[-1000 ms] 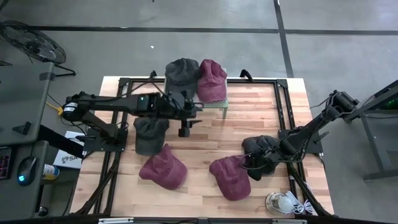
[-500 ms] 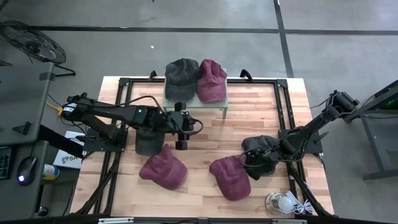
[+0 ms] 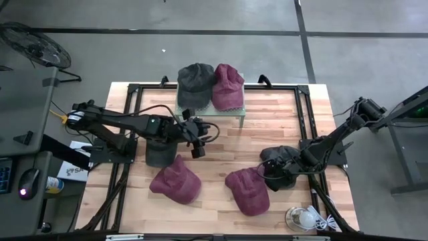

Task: Pick & Place hat
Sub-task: Stack the right maroon cap on top of the maroon cap on the shelf

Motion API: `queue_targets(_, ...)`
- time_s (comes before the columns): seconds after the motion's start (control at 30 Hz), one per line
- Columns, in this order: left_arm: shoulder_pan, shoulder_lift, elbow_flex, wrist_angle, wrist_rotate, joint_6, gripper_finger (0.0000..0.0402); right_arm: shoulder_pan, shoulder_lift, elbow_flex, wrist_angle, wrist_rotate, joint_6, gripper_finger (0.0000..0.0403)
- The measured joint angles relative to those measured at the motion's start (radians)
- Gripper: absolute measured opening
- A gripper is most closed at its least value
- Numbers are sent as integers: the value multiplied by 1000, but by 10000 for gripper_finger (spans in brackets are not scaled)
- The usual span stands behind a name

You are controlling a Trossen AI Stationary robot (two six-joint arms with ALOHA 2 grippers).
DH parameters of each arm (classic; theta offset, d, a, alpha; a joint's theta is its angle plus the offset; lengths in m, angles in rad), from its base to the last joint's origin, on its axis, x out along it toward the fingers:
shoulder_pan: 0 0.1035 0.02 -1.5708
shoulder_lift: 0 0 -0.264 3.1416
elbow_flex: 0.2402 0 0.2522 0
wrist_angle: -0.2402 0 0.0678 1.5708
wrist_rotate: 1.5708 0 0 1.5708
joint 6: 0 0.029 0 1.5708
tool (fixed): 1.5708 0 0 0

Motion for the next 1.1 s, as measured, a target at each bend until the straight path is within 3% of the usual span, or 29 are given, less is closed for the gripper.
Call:
queue_targets(0.33, 0, 0, -141, 103, 7, -86, 193, 0, 0, 0, -40, -3, -47, 207)
queue_targets(0.83, 0, 0, -168, 261, 55, -80, 193, 0, -1, 0, -152, -5, -52, 207)
queue_targets(1.1, 0, 0, -168, 372, 82, -123, 193, -1, -1, 0, -142, -121, 48, 207)
